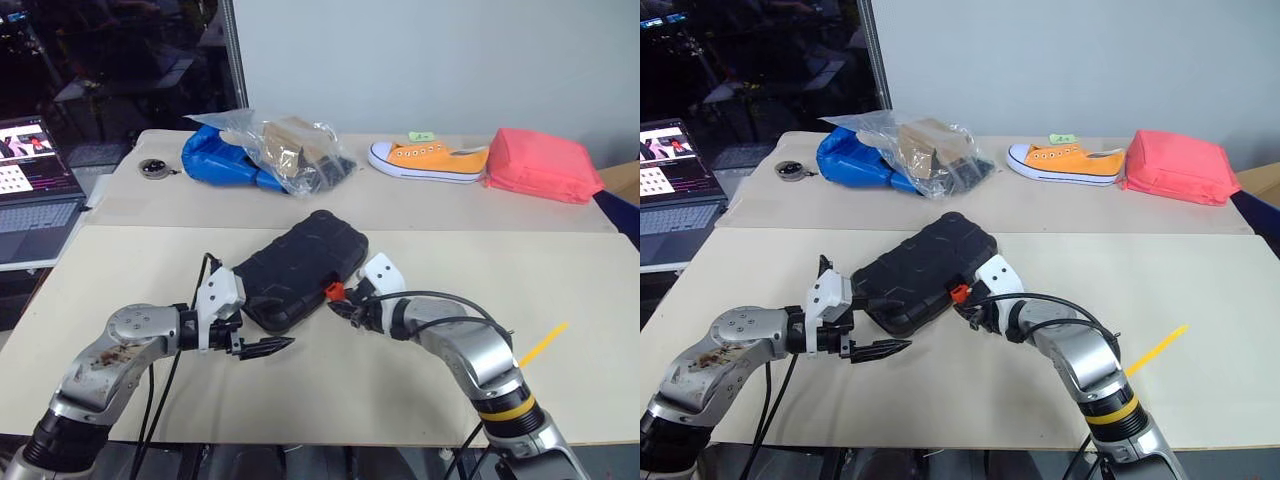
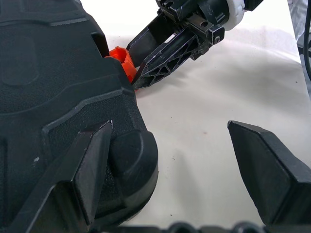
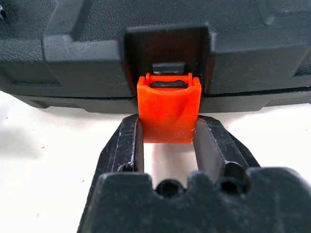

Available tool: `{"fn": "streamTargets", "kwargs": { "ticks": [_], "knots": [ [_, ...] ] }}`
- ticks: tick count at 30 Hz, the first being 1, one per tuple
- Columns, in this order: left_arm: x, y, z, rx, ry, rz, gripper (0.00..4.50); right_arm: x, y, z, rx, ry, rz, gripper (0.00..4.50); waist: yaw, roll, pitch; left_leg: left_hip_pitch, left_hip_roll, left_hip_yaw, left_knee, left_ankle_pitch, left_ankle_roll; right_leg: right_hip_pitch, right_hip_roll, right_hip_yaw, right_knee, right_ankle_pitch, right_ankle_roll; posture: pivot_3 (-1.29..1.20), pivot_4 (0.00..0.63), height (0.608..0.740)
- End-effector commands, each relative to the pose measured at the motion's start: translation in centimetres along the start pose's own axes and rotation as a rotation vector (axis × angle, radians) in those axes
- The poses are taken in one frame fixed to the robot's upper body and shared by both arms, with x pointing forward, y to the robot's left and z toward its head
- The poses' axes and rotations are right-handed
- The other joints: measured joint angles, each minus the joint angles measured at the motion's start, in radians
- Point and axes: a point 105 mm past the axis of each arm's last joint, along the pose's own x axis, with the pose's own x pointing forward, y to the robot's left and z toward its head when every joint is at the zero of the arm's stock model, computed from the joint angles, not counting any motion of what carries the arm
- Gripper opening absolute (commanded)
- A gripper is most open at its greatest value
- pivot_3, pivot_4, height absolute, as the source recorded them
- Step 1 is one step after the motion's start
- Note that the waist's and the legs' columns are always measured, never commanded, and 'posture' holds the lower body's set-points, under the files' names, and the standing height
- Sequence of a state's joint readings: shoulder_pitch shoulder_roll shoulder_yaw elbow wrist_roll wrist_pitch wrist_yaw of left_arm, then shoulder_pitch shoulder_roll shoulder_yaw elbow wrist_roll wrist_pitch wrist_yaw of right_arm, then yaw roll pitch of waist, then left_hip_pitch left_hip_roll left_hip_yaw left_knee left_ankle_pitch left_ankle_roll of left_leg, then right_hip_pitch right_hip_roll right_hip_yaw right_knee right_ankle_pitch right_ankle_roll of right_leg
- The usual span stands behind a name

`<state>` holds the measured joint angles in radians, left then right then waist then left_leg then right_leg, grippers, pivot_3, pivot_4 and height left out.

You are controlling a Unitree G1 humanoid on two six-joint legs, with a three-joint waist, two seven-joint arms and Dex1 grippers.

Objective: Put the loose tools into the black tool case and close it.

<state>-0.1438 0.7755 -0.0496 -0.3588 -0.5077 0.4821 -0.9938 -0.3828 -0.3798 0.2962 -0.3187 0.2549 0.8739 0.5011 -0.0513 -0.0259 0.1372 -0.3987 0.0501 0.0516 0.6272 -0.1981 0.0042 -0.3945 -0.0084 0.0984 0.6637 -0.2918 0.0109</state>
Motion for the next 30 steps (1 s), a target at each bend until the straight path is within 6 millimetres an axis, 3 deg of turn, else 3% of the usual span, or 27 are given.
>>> {"fn": "streamTargets", "kwargs": {
  "ticks": [1, 13, 15, 19, 25, 30],
  "knots": [
    [-0.4, 0.7, -0.6, -0.004, 0.033, 0.033, 4.11, -0.4, 0.3, 2.7, -0.074, -0.115, 0.015, 1.18, -0.001, 0.000, 0.000, 0.000, 0.000, 0.000, 0.000, 0.000, 0.000, 0.000, 0.000, 0.000, 0.000, 0.000, 0.000, 0.00, 0.150, 0.740],
    [0.1, 0.5, -1.0, -0.001, 0.041, 0.019, 4.11, -0.1, 0.3, 3.1, -0.097, -0.151, 0.005, 1.18, -0.010, 0.000, 0.000, -0.006, 0.000, 0.000, 0.000, 0.000, 0.000, -0.006, 0.000, 0.000, 0.000, 0.002, -0.003, 0.00, 0.150, 0.740],
    [0.2, 0.4, -1.0, -0.001, 0.042, 0.015, 4.11, 0.3, 0.2, 3.0, -0.096, -0.140, 0.006, 2.18, -0.011, 0.000, 0.000, -0.005, 0.000, 0.000, 0.000, 0.000, 0.000, -0.006, 0.000, 0.000, 0.000, 0.002, -0.003, 0.00, 0.150, 0.740],
    [0.3, 0.3, -1.1, -0.007, 0.041, 0.012, 4.11, 0.3, 0.7, 2.6, -0.097, -0.118, 0.031, 3.38, -0.016, 0.000, 0.000, -0.004, 0.000, 0.000, 0.000, 0.000, 0.000, -0.005, 0.000, 0.000, 0.001, 0.001, -0.002, 0.00, 0.150, 0.740],
    [0.5, 0.4, -1.0, -0.013, 0.034, 0.016, 4.11, -2.2, -0.7, 2.2, -0.079, -0.091, 0.015, 3.38, -0.011, 0.000, 0.000, -0.003, 0.000, 0.000, 0.000, 0.000, 0.000, -0.002, -0.001, 0.000, 0.000, 0.001, -0.001, 0.00, 0.150, 0.740],
    [0.5, 0.5, -1.0, -0.015, 0.032, 0.019, 4.11, -3.0, -1.1, 1.5, -0.037, -0.059, 0.020, 2.14, -0.011, 0.000, 0.000, -0.003, 0.000, 0.000, -0.001, 0.000, 0.000, -0.003, -0.001, 0.000, -0.001, 0.001, -0.001, 0.00, 0.150, 0.740]
  ]
}}
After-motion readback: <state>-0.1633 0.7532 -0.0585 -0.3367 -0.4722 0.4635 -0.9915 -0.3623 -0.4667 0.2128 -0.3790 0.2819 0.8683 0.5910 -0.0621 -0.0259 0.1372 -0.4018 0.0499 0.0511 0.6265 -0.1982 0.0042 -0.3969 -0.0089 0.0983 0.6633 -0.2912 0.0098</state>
